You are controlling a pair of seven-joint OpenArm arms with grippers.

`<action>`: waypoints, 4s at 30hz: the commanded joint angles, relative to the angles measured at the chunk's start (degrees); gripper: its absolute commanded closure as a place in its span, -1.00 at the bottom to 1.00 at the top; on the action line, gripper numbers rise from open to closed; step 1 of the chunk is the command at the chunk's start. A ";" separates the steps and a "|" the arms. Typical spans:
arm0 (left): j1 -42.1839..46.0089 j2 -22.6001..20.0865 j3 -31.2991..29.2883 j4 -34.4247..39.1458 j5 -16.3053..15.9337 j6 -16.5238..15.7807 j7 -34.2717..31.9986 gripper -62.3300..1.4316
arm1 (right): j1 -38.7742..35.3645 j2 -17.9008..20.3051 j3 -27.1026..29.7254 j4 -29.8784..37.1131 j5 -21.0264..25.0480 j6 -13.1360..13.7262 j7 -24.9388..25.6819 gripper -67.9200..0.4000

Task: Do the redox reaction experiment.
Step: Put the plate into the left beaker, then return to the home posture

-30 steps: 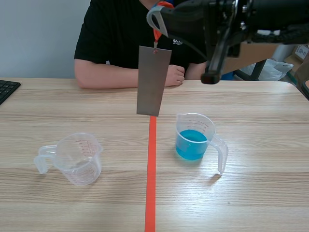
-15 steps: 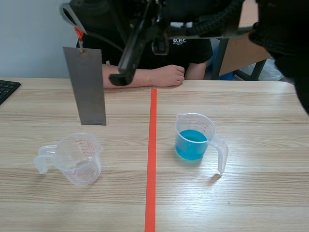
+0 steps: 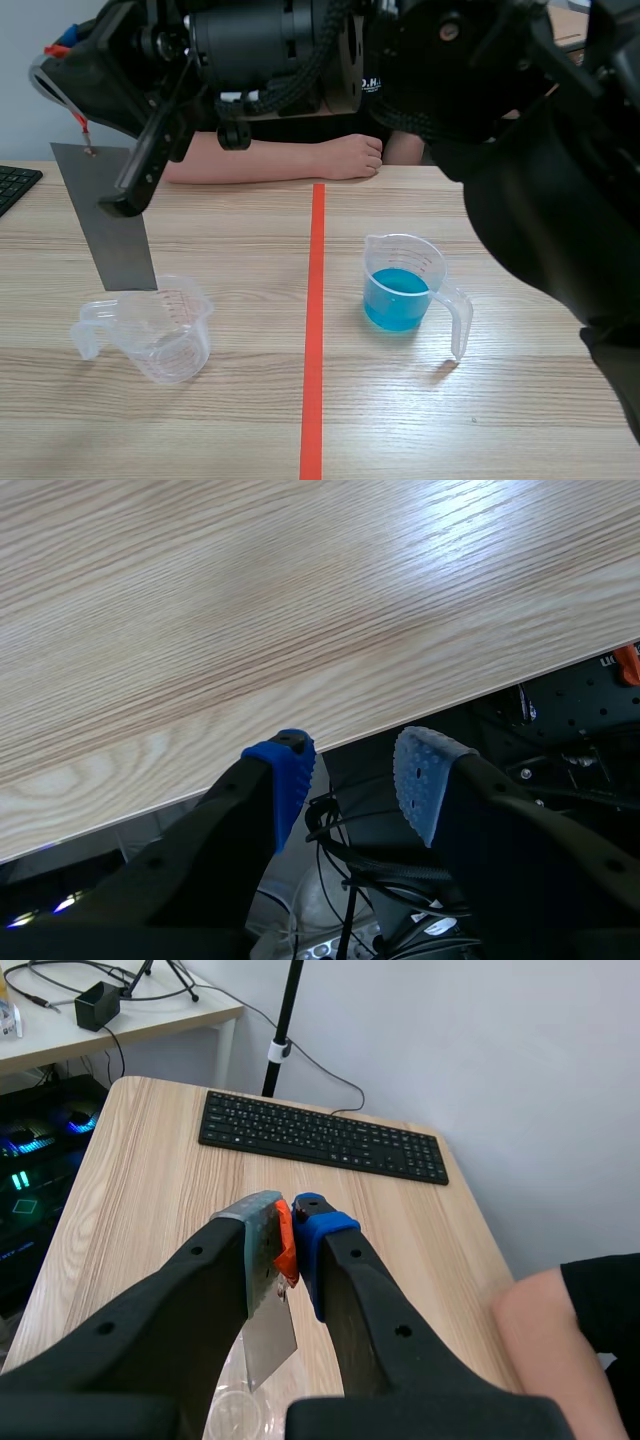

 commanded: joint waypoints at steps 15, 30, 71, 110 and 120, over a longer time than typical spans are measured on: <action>0.17 -0.31 0.22 0.37 -0.31 0.26 -0.44 -0.95 | 1.49 -4.39 -1.20 -6.16 -2.16 -0.37 0.24 0.94; 0.15 -0.31 0.20 0.37 0.15 0.33 -0.85 -1.00 | 1.44 -4.39 -1.22 -9.35 -4.72 -0.37 1.03 0.94; 0.15 -0.31 0.20 0.37 0.09 0.28 -0.83 -1.00 | 1.44 -5.66 -6.03 -22.97 -8.59 2.47 12.83 -0.81; 1.51 -4.85 -0.46 1.62 1.22 0.48 -4.94 -1.00 | -38.84 28.85 26.23 9.51 0.00 -14.36 20.57 -1.00; 3.02 -15.52 -0.85 6.49 -0.70 0.46 -10.73 -1.00 | -62.79 28.85 43.89 17.09 -0.22 -15.15 26.43 -1.00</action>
